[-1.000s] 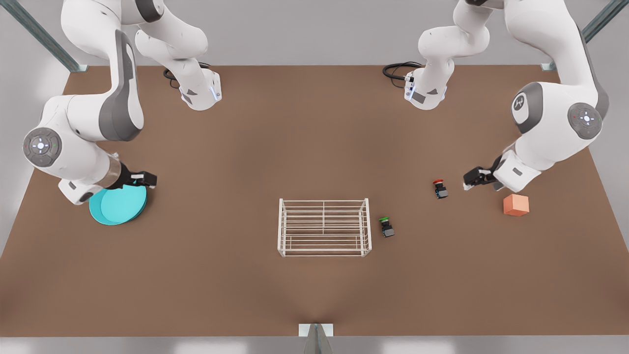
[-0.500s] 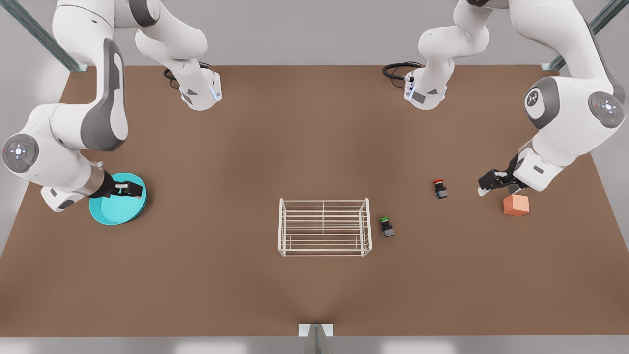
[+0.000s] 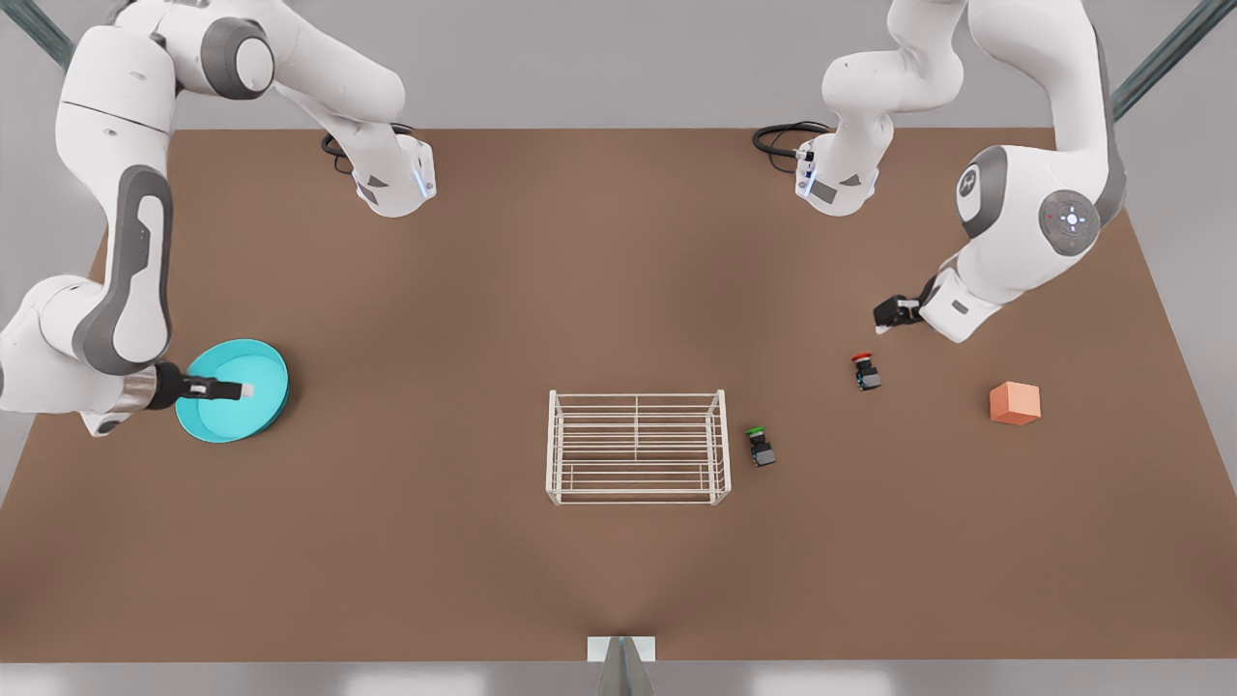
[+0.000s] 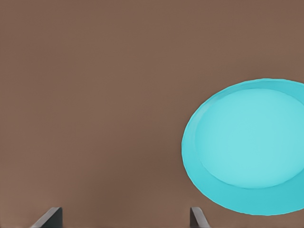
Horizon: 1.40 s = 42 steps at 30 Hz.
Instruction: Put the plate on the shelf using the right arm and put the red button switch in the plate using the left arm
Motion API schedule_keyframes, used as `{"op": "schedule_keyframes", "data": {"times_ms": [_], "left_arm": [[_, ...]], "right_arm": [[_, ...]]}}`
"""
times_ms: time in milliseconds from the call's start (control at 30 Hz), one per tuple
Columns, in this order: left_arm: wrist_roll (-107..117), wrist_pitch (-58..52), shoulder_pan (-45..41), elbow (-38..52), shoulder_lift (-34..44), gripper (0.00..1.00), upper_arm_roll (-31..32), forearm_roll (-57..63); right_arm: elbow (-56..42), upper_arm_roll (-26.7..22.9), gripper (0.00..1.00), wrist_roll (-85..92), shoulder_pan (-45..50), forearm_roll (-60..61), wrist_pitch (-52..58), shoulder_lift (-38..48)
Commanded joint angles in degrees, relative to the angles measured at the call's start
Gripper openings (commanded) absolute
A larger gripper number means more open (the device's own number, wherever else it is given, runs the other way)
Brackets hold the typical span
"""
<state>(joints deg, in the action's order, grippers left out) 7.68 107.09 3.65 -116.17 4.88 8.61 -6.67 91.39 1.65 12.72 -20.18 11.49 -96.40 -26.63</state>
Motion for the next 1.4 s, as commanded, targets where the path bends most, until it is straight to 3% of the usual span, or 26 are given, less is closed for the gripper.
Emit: {"op": "schedule_keyframes", "data": {"times_ms": [0,133,300,533,867,1000,1167,1367], "left_arm": [[15.4,8.9,-0.3,-3.8,0.7,1.0,0.4,-0.4],[15.4,17.1,-0.7,-9.8,2.4,1.0,2.0,-0.4],[15.2,23.9,-1.5,-15.6,2.9,1.0,2.8,0.2],[14.7,29.1,0.0,-18.4,-2.8,1.0,2.5,0.5],[14.6,31.6,4.7,-16.8,-10.9,1.0,2.3,7.1],[14.6,36.9,5.5,-17.9,-15.4,1.0,2.3,9.9],[14.6,39.1,5.2,-17.7,-18.5,1.0,2.4,10.6],[13.9,40.1,7.4,-17.5,-21.1,1.0,2.3,11.0]], "right_arm": [[0.0,-0.1,0.99,23.7,-2.1,2.2,-4.1,-3.2],[-0.1,-0.1,0.93,29.7,-5.5,5.1,-8.8,-8.5],[-1.6,-0.5,0.97,41.9,-10.9,-0.9,-12.1,-8.7],[-1.4,-0.6,0.95,53.0,-15.4,-0.9,-15.2,-14.1],[-0.8,-0.6,0.91,58.6,-18.1,-0.9,-19.3,-14.5],[0.0,-0.5,0.69,58.7,-18.3,-1.0,-18.6,-16.0],[-0.2,-0.5,0.69,58.7,-18.0,-1.0,-19.3,-16.9],[-0.4,-0.4,0.59,58.6,-17.8,-1.0,-19.5,-17.5]]}}
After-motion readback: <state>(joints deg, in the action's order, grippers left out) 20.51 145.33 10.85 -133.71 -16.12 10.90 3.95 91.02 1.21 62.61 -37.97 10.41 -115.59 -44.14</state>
